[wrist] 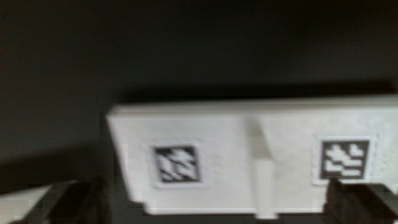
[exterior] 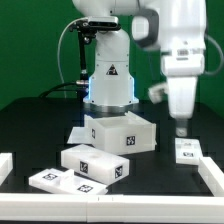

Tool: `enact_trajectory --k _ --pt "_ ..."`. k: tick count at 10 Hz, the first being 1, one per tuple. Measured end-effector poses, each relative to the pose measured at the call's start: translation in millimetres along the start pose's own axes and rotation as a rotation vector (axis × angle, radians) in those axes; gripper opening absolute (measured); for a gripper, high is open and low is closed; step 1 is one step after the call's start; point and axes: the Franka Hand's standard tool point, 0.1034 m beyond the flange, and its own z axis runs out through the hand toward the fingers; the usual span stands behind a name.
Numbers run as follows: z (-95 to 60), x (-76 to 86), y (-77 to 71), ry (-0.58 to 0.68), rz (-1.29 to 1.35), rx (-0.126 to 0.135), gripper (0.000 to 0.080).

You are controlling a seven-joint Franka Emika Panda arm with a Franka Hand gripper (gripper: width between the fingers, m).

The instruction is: Assemble cabinet

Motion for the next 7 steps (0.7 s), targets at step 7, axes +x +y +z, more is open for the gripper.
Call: enact_trajectory --k 7 --pt "-19.4 -13.1 46.6 -0.043 0.027 0.003 0.0797"
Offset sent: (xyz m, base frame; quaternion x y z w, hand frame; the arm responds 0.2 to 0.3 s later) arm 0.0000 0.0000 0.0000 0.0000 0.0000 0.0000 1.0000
